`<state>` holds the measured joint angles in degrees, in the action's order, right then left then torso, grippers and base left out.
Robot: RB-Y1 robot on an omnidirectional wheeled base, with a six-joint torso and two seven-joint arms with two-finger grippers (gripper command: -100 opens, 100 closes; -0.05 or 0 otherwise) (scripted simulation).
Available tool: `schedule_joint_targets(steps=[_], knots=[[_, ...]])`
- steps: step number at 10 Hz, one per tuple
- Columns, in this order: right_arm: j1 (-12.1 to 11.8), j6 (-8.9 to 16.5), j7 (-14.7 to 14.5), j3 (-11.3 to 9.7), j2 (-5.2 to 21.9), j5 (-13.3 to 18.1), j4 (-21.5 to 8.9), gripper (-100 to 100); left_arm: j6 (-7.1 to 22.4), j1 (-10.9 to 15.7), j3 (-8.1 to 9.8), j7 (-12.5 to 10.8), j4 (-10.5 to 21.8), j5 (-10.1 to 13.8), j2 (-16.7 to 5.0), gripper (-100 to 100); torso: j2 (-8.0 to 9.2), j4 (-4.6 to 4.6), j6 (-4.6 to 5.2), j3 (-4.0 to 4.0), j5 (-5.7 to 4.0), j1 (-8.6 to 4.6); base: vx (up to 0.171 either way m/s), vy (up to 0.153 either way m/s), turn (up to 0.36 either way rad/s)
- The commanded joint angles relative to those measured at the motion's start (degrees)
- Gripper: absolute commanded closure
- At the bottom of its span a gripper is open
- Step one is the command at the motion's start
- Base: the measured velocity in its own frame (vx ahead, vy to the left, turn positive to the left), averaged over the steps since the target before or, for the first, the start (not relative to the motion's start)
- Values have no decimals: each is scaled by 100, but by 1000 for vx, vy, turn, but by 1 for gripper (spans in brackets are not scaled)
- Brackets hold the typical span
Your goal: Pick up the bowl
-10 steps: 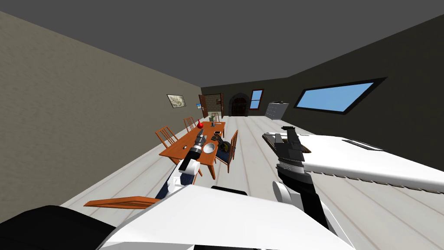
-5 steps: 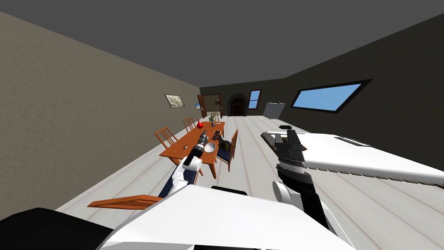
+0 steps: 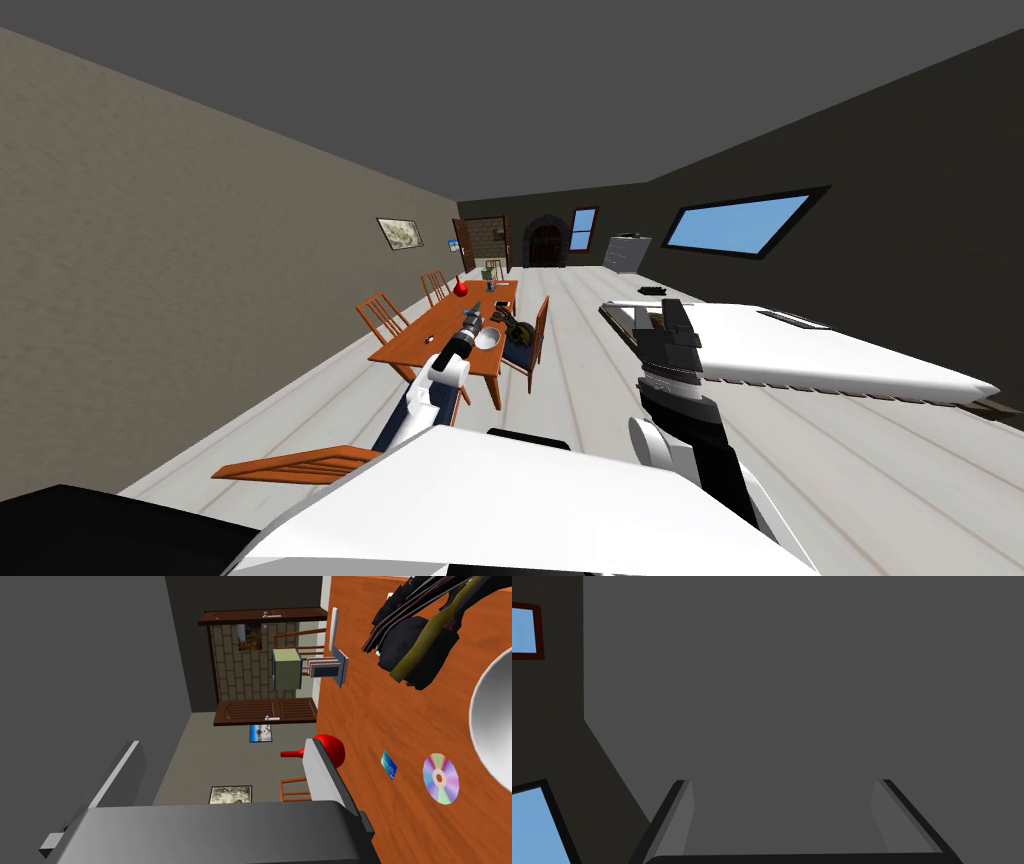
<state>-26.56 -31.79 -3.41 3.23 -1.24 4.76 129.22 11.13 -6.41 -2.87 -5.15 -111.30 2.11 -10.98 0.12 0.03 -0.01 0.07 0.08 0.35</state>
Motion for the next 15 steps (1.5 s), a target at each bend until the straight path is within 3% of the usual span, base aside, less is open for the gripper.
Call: schedule_joint_targets(steps=[1, 6, 11, 15], knots=[[0, 0, 0, 0, 0, 0, 0, 0, 244, 122, -21, 0, 166, -25, 18, -100, 0, 0, 0, 0, 0, 0, -47, 68, -48], [-1, 0, 0, 0, -1, 0, 0, 0, 983, 568, -99, -93, 714, -57, 26, -100, -9, -2, -2, -5, -4, -19, -31, 45, -36], [-1, 0, 0, 0, 0, 0, 0, 0, 1548, 846, -148, -185, 1093, -59, 55, -100, -11, -2, -2, -6, -4, -18, -17, 44, -28], [-1, 0, 0, 0, 0, 0, 0, 0, 2209, 1215, -212, -360, 1665, -34, 122, -100, -19, -4, -4, -11, -3, -16, 0, 47, -25]])
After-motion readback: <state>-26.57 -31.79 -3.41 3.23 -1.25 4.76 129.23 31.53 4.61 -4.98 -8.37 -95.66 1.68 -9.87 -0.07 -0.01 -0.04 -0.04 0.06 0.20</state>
